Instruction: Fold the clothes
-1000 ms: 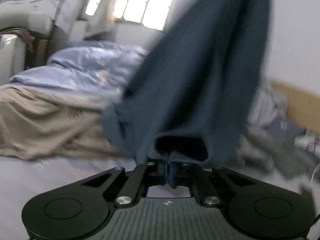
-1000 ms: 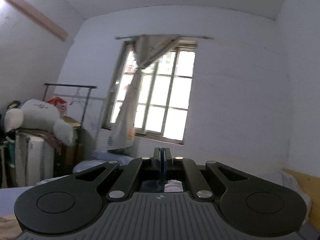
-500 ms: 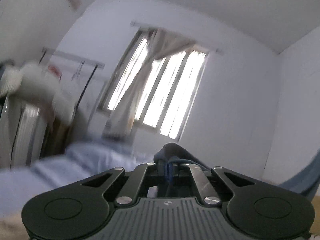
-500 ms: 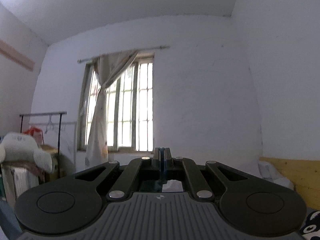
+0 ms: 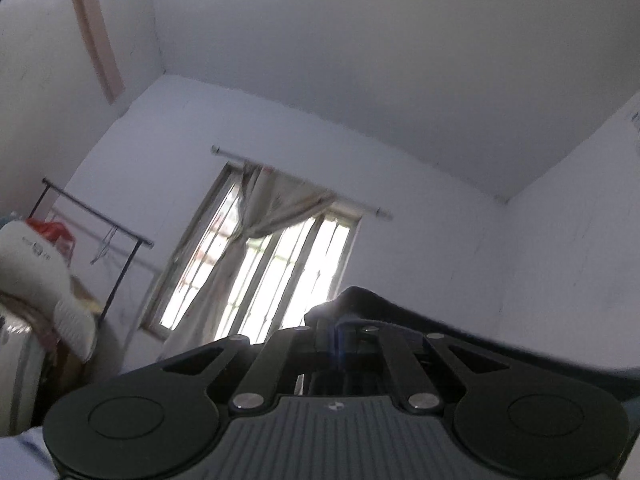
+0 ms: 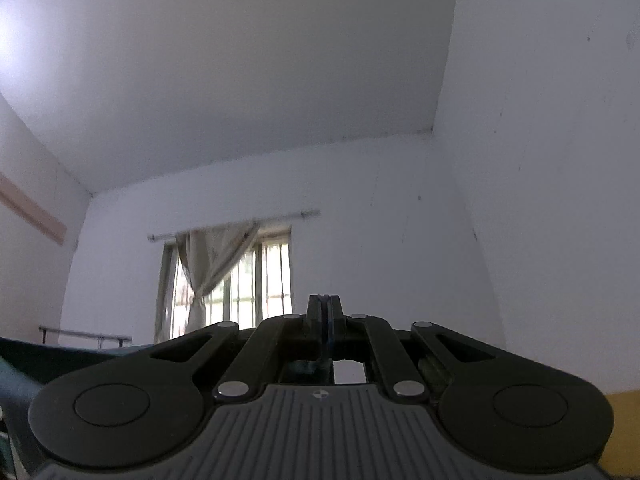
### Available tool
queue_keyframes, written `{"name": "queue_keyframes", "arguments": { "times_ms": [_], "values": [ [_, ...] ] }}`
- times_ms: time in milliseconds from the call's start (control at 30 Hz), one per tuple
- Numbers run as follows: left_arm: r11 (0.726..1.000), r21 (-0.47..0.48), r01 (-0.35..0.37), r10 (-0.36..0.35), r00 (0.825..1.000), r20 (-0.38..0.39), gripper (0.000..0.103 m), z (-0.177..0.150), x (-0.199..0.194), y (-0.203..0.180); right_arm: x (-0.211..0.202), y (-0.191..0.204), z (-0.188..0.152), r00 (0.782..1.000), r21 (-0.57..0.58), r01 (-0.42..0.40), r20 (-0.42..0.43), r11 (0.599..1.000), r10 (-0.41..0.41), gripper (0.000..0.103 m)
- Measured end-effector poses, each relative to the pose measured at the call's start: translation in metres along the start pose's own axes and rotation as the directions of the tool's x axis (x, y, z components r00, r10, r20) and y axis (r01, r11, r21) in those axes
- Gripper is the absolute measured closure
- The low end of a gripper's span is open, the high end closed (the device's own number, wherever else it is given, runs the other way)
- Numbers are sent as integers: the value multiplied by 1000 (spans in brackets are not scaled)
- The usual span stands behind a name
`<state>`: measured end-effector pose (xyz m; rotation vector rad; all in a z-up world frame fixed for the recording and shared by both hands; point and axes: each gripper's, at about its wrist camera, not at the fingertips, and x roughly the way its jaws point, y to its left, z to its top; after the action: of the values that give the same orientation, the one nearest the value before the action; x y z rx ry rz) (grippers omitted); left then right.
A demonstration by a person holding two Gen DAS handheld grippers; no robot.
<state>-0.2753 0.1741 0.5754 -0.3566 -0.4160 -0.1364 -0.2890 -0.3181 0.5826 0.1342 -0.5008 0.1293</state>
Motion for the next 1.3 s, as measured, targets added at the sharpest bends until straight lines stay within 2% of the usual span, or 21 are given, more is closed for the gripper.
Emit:
{"name": "queue_keyframes", "arguments": {
  "times_ms": [167, 367, 500, 633, 767, 900, 1100, 1167, 1300],
  "values": [
    [999, 4, 34, -34, 998, 61, 103, 50, 8, -18, -7, -8, 40, 998, 5, -20, 65, 1000, 19, 101],
    [1000, 15, 25, -25, 999, 36, 103, 75, 42, -20, 10, -14, 56, 997, 3, -35, 70, 999, 34, 101],
    [998, 54, -17, 20, 998, -55, 103, 51, 87, -7, 46, -22, 36, 1000, 20, -23, 0, 1000, 23, 101],
    [994, 76, -72, 85, 978, -189, 103, 1, 147, 23, 104, -31, -9, 994, 40, 5, -113, 999, -1, 101],
    [993, 65, -101, 114, 965, -238, 103, -41, 195, 50, 166, -31, -53, 982, 29, 39, -185, 999, -33, 101],
    [991, 92, -96, 114, 969, -217, 103, -51, 210, 51, 198, -24, -68, 985, -9, 33, -171, 999, -34, 101],
    [996, 84, -37, 53, 978, -203, 103, -58, 195, 42, 192, -33, -68, 991, -27, 36, -128, 999, -39, 101],
    [997, 74, -10, 26, 974, -226, 103, -64, 185, 37, 186, -42, -70, 989, -33, 55, -139, 998, -59, 101],
    [996, 80, 47, -21, 953, -303, 103, -80, 155, 29, 174, -69, -86, 973, -39, 96, -208, 995, -102, 100]
  ]
}}
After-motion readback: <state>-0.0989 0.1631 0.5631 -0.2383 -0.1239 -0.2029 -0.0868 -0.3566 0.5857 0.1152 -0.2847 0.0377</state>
